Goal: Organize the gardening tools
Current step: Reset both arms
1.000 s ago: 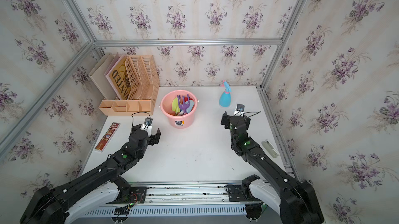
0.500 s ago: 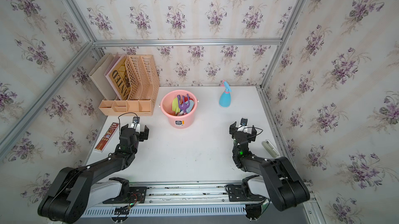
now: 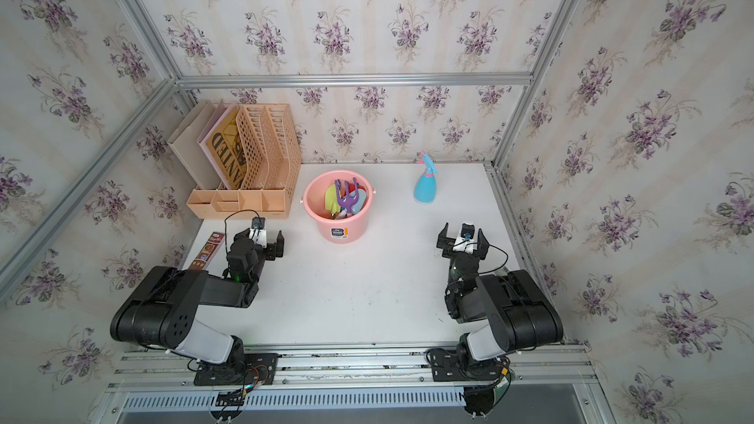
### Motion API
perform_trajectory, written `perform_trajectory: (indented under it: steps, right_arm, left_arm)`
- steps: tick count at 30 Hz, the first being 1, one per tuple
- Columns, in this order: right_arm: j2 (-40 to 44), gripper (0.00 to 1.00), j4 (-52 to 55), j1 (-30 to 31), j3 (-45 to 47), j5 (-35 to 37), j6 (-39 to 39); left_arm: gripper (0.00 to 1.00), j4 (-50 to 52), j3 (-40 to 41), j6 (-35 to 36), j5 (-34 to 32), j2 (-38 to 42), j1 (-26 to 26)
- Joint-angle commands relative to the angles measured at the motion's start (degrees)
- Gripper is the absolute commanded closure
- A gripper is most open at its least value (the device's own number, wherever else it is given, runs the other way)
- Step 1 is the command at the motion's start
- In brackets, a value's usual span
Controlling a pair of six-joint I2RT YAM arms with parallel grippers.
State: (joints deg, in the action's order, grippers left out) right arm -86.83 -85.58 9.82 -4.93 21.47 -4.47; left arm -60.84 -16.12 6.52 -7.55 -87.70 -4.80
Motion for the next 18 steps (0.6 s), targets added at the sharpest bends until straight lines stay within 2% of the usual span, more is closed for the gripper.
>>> perform_trajectory:
  steps: [1,3,6,9,18]
  right_arm:
    - [-5.48,0.0,-11.62,-0.53,0.83,-3.09,0.5]
    - [-1.78,0.0,-5.66,-0.25,1.02,-2.97,1.82]
    - [-5.26,0.0,-12.04,-0.09,1.22,-0.53,0.94]
    - [-2.37,0.0,-2.18,-0.02,-1.56,-0.57,2.09]
    - [-2.88,0.0,0.93,-0.79,-3.71,-0.35,3.09]
  left_arm:
    - [0.01,1.92,-1.51,-1.33,0.96,0.32,0.55]
    - [0.01,-0.64,-1.05,-1.53,0.81,-0.74,0.88]
    - [0.01,-0.51,-1.17,-2.62,0.6,-0.92,1.65]
    - [0.01,1.62,-2.18,-3.39,0.7,-0.81,2.24]
    - [0.01,1.79,-2.13,-4.06,-0.59,-0.72,2.42]
